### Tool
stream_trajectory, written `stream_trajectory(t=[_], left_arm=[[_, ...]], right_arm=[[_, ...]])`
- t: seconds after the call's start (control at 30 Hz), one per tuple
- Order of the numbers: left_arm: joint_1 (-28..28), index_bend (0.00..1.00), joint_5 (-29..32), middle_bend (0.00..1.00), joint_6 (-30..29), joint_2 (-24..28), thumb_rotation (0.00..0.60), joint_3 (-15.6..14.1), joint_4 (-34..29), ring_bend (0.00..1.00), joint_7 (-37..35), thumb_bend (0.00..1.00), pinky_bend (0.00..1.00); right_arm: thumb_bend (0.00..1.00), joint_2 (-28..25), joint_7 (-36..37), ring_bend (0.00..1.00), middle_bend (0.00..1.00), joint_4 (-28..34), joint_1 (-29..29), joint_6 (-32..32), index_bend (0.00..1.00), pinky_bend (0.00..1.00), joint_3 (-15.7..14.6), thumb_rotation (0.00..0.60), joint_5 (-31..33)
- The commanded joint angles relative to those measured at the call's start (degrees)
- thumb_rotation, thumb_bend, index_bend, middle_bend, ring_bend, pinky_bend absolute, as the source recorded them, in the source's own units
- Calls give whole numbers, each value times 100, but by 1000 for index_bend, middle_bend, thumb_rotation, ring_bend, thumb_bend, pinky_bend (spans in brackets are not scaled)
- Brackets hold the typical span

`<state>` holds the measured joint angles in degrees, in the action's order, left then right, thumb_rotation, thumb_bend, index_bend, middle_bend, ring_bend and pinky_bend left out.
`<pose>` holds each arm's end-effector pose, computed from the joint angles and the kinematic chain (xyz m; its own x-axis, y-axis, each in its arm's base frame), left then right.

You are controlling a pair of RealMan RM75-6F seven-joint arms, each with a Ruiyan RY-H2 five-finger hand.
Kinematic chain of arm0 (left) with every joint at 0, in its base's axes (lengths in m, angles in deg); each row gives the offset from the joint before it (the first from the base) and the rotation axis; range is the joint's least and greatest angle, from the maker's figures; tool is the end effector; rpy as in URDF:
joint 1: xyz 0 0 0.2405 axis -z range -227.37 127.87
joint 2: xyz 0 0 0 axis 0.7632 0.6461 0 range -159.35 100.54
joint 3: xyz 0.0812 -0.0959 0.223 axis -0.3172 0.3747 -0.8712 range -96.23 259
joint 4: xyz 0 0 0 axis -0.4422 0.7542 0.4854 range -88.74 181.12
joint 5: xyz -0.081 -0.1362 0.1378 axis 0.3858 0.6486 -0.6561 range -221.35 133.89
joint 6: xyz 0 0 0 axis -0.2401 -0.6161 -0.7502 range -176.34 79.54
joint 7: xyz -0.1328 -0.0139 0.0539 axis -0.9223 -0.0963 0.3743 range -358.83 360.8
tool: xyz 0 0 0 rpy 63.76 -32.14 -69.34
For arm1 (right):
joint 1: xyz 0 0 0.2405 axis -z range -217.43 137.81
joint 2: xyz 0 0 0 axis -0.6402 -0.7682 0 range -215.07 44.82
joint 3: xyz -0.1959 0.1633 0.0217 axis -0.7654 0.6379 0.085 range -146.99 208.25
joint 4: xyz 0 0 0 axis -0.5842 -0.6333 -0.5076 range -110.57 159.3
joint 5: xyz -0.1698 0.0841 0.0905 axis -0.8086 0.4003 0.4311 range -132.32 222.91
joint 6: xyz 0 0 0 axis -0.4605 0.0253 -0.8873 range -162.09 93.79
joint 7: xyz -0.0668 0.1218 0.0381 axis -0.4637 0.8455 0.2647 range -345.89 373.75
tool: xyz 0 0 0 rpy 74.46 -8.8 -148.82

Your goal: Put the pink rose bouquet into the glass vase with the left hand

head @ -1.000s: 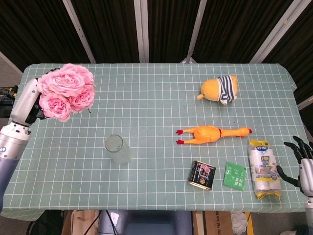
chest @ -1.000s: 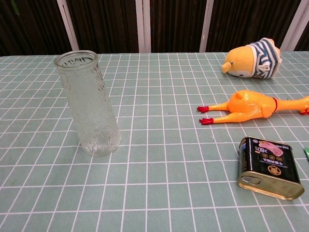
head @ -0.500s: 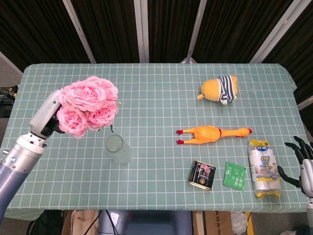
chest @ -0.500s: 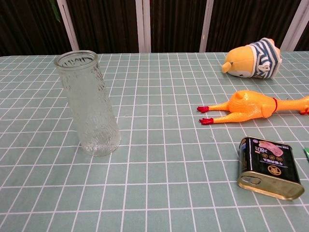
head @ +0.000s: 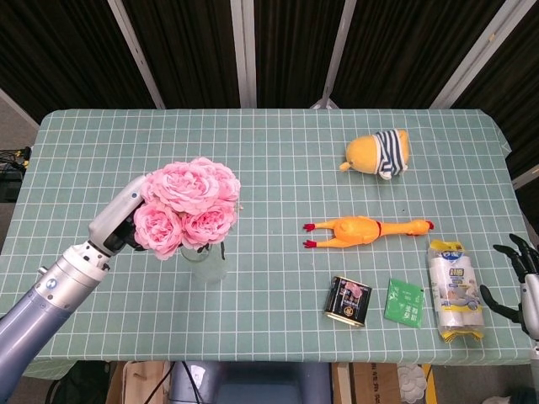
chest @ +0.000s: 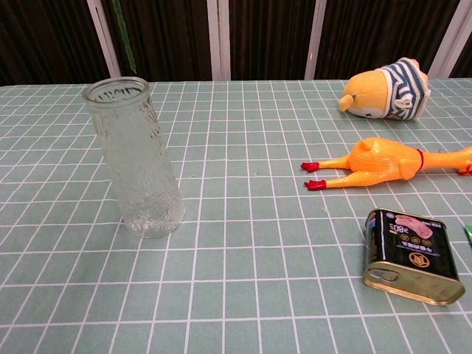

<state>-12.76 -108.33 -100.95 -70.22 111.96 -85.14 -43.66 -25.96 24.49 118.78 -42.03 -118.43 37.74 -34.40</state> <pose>-0.0199 0.2892 0.2037 -0.4678 0.5237 0.7119 0.7132 -0.2521 0.6541 -0.3259 -0.1806 0.1986 0.2559 0.0658 0.9645 -0.9612 0.1234 0.2466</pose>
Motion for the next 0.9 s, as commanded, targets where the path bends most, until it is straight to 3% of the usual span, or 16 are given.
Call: stream_trajectory(t=[0.03,0.37,0.9], left_arm=[[101,302,96,448,43,-150,600,-94,75,274,172,440,391],[208,302,289,449,-46,-361,600,-261,159,274,719,439,391],[97,295,138,440,84,-475,600,-492,291,270,754,438,386]], right_arm=[[319,8,6,132,111,-17,-9,16,235,36,12,600,21],[319,24,15,132,111,-41,-13,23,235,36,16,600,18],[320,8,30,132,111,-29,-20,60,236,36,7,600,19]])
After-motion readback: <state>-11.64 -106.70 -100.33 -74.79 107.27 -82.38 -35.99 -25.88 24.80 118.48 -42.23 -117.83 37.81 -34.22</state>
